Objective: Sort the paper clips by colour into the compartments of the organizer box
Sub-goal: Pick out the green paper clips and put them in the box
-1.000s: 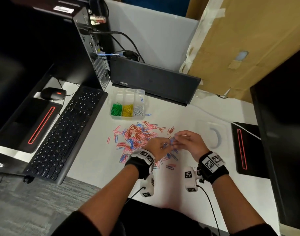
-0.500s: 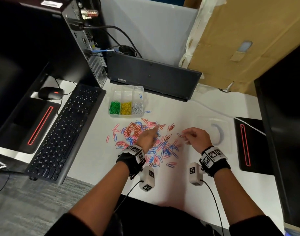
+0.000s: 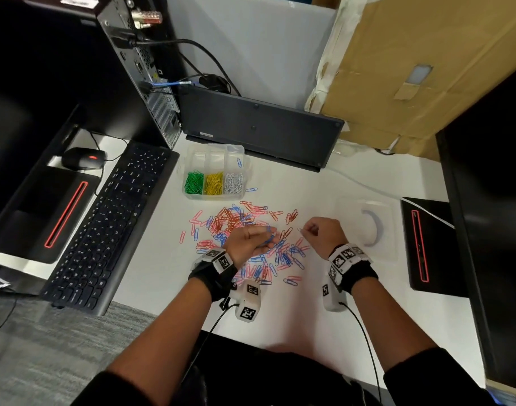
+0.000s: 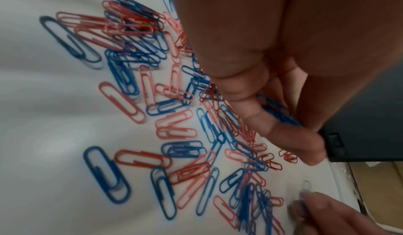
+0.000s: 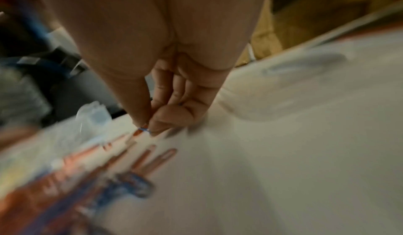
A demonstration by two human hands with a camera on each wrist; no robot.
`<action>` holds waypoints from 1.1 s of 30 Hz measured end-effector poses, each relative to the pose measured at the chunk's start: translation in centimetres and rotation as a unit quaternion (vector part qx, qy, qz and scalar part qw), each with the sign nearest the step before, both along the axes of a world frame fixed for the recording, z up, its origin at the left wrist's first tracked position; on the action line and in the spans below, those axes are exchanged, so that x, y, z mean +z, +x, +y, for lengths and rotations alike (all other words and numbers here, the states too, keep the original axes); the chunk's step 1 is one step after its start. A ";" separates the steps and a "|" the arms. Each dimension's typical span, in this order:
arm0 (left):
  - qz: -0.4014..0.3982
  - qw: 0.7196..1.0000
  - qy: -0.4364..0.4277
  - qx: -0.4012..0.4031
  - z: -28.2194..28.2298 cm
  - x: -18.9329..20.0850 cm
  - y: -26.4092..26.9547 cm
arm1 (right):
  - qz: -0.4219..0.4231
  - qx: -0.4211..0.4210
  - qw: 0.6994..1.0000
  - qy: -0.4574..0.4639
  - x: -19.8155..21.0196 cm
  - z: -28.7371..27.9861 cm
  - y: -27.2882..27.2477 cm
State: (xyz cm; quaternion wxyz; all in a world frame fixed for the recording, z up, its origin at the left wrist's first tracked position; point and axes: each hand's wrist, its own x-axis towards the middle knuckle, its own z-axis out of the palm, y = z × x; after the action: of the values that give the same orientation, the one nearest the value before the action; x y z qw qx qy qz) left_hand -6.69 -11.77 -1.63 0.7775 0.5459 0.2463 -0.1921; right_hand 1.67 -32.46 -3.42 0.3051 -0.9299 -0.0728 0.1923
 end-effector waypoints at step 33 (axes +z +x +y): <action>-0.128 0.865 0.441 -0.203 -1.1 -1.1 0.4 | 0.059 0.013 0.998 -0.033 0.8 1.4 -3.2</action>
State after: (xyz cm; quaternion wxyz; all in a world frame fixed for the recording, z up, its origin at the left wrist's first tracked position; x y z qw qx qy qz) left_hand -6.26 -12.88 -2.72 0.4244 0.8893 0.0875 -0.1461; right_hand -1.51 -31.03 -2.59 0.2758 -0.9254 -0.0602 0.2530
